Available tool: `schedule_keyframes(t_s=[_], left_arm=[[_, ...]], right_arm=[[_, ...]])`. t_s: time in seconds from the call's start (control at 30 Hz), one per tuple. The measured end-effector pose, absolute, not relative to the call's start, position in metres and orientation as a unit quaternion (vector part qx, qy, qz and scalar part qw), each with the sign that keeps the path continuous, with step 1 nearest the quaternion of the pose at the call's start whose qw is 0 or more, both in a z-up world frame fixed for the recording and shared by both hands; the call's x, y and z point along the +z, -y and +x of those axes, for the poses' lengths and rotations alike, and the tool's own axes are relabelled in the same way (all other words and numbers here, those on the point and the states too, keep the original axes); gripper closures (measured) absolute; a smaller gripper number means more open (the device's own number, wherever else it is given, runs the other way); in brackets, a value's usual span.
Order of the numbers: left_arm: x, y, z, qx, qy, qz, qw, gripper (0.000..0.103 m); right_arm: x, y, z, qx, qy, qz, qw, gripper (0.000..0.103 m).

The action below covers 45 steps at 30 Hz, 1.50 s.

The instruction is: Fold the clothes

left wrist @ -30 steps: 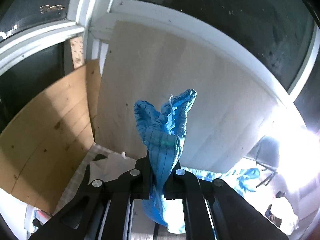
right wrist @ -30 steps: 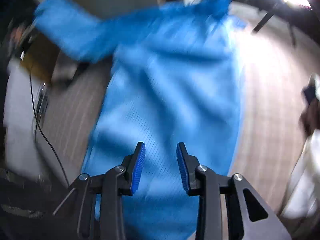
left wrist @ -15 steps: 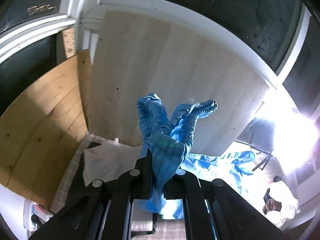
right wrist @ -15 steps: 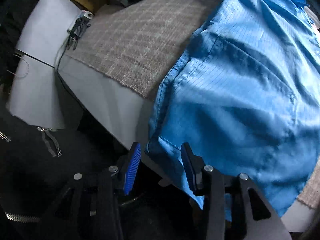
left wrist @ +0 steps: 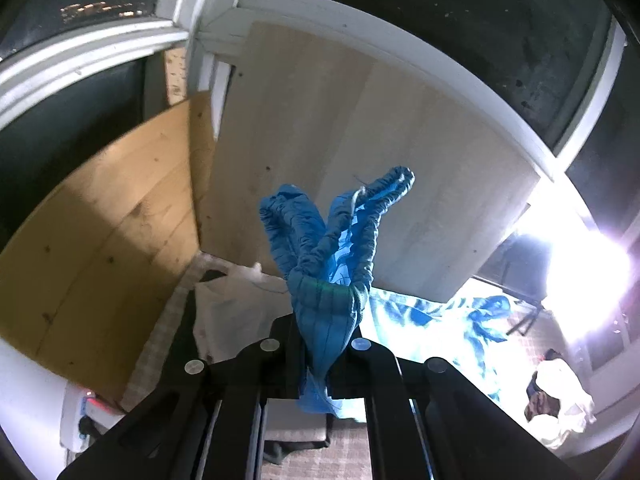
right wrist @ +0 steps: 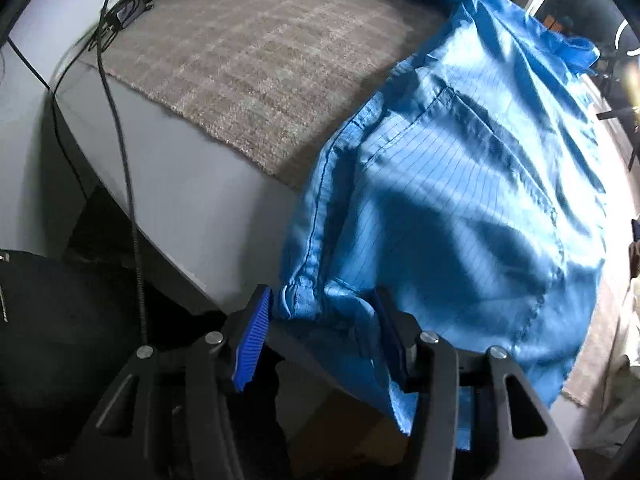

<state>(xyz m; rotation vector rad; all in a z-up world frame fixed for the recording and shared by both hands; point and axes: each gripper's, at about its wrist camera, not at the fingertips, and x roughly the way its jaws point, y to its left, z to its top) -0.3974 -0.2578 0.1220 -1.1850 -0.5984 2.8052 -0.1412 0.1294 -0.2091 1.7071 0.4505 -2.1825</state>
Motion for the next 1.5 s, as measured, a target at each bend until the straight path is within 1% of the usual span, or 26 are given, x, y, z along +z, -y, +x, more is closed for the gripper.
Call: schedule_keyframes(t_s=[0.07, 0.17, 0.2, 0.23, 0.33, 0.57, 0.73, 0.77, 0.8, 0.87, 0.97, 1.0, 1.07, 1.17, 1.2, 1.23, 1.33, 1.5], left_arm=[[0.121, 0.259, -0.399, 0.904, 0.191, -0.382, 0.027, 0.098], [0.123, 0.261, -0.401, 0.903, 0.187, -0.386, 0.04, 0.098], [0.125, 0.261, -0.402, 0.903, 0.182, -0.387, 0.045, 0.098], [0.127, 0.261, -0.402, 0.904, 0.18, -0.386, 0.049, 0.098], [0.136, 0.26, -0.399, 0.907, 0.178, -0.378, 0.058, 0.098], [0.148, 0.26, -0.385, 0.91, 0.162, -0.374, 0.072, 0.098], [0.149, 0.269, -0.367, 0.913, 0.16, -0.369, 0.074, 0.098], [0.147, 0.271, -0.365, 0.912, 0.159, -0.372, 0.075, 0.098], [0.145, 0.273, -0.364, 0.911, 0.158, -0.374, 0.075, 0.098], [0.141, 0.273, -0.363, 0.909, 0.152, -0.38, 0.072, 0.098], [0.142, 0.27, -0.363, 0.91, 0.15, -0.38, 0.076, 0.098], [0.143, 0.268, -0.363, 0.91, 0.151, -0.378, 0.077, 0.098], [0.147, 0.263, -0.363, 0.911, 0.154, -0.374, 0.077, 0.098], [0.151, 0.252, -0.363, 0.914, 0.153, -0.368, 0.076, 0.098], [0.152, 0.247, -0.362, 0.915, 0.152, -0.366, 0.074, 0.098], [0.153, 0.242, -0.361, 0.916, 0.152, -0.364, 0.071, 0.098], [0.154, 0.226, -0.358, 0.92, 0.15, -0.358, 0.052, 0.098], [0.147, 0.203, -0.35, 0.919, 0.148, -0.365, -0.013, 0.098]], right_arm=[[-0.209, -0.132, -0.147, -0.758, -0.146, 0.615, 0.161, 0.057], [-0.209, -0.134, -0.156, -0.746, -0.146, 0.63, 0.161, 0.068], [-0.208, -0.136, -0.16, -0.739, -0.14, 0.639, 0.162, 0.076], [-0.207, -0.139, -0.164, -0.732, -0.133, 0.648, 0.163, 0.081], [-0.203, -0.146, -0.173, -0.714, -0.109, 0.671, 0.169, 0.087], [-0.18, -0.132, -0.163, -0.681, -0.108, 0.694, 0.207, 0.088], [-0.183, -0.108, -0.141, -0.646, -0.14, 0.711, 0.241, 0.088], [-0.186, -0.105, -0.141, -0.646, -0.14, 0.711, 0.24, 0.087], [-0.189, -0.102, -0.141, -0.645, -0.137, 0.713, 0.238, 0.081], [-0.186, -0.102, -0.148, -0.637, -0.123, 0.726, 0.229, 0.078], [-0.146, -0.108, -0.164, -0.657, -0.069, 0.706, 0.257, 0.075], [-0.13, -0.112, -0.17, -0.665, -0.046, 0.693, 0.273, 0.073], [-0.097, -0.13, -0.194, -0.703, -0.028, 0.656, 0.273, 0.072], [-0.067, -0.184, -0.24, -0.769, -0.051, 0.601, 0.213, 0.074], [-0.063, -0.205, -0.259, -0.787, -0.055, 0.585, 0.191, 0.079], [-0.065, -0.224, -0.285, -0.799, -0.051, 0.574, 0.173, 0.087], [-0.073, -0.28, -0.361, -0.829, -0.039, 0.545, 0.122, 0.088], [-0.137, -0.317, -0.49, -0.825, -0.028, 0.552, 0.122, 0.088]])
